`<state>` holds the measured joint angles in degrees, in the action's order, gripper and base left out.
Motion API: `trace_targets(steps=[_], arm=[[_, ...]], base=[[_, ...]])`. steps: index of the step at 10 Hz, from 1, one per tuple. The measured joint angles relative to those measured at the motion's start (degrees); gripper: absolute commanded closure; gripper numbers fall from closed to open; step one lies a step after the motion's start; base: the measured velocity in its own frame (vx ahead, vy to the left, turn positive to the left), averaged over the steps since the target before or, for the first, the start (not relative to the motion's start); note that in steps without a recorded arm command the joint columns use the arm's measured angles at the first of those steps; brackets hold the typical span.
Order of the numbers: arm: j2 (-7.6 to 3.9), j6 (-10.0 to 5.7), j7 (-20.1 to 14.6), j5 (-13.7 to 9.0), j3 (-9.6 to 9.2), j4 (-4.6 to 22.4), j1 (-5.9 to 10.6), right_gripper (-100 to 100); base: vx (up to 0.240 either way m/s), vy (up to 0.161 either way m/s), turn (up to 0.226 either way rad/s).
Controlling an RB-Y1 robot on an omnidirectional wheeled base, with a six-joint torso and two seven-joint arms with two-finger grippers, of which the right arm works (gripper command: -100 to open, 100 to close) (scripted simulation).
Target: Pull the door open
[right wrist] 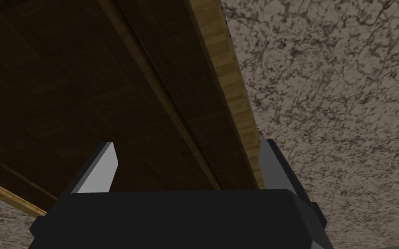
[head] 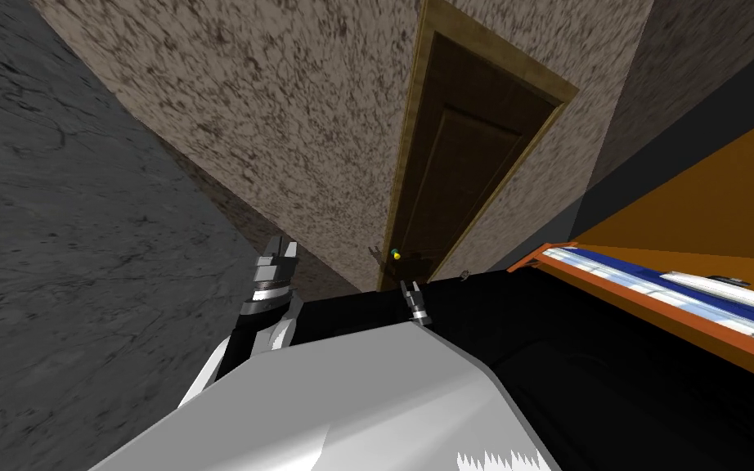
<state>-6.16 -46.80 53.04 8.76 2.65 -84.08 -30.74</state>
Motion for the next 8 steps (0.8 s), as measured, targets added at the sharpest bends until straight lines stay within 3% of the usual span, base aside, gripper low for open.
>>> trace_targets(steps=[8], arm=[[0.23,-3.55,8.6,1.6,0.05,7.4,-0.36,-100]], base=[[0.115,-0.025,0.019]])
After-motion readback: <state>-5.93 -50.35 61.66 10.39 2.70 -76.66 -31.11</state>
